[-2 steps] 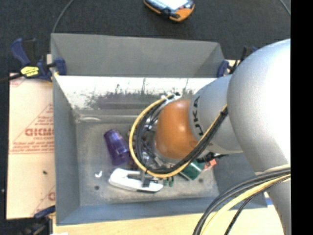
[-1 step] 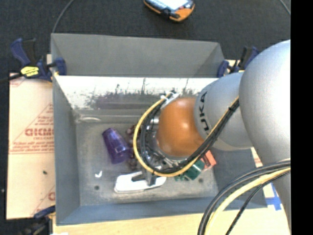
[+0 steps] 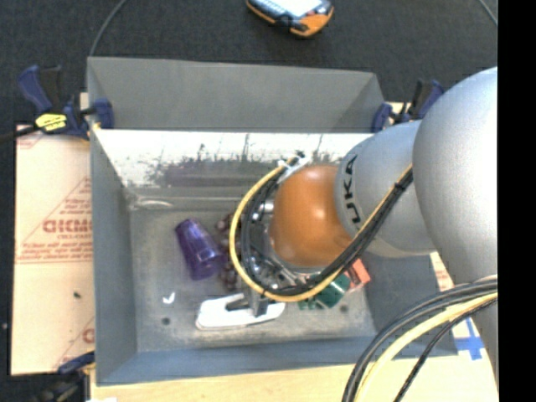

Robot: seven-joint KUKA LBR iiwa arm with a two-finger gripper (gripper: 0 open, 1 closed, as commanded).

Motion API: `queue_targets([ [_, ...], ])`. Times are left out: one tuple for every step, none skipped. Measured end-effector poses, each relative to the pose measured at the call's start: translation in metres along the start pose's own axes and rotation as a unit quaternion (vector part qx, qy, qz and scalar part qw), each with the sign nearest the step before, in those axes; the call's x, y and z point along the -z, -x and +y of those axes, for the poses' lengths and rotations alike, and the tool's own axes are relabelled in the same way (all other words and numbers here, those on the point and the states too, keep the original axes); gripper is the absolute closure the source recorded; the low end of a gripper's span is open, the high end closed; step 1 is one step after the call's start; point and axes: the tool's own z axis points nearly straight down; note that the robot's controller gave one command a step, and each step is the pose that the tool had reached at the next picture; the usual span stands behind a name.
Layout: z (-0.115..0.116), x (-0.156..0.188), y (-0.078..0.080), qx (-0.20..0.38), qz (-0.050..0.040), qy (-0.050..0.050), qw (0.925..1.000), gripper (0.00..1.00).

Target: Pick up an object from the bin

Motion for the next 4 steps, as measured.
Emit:
queue_targets([
  [-0.02, 0.039, -0.026, 0.12, 0.001, 0.0, 0.9928, 0.0],
  [-0.022, 0.041, -0.028, 0.121, 0.0009, 0.0, 0.9927, 0.0],
  [0.001, -0.012, -0.028, 0.148, -0.0027, 0.0, 0.989, 0.0],
  [-0.003, 0.005, -0.025, 0.087, -0.005, -0.001, 0.9962, 1.0],
])
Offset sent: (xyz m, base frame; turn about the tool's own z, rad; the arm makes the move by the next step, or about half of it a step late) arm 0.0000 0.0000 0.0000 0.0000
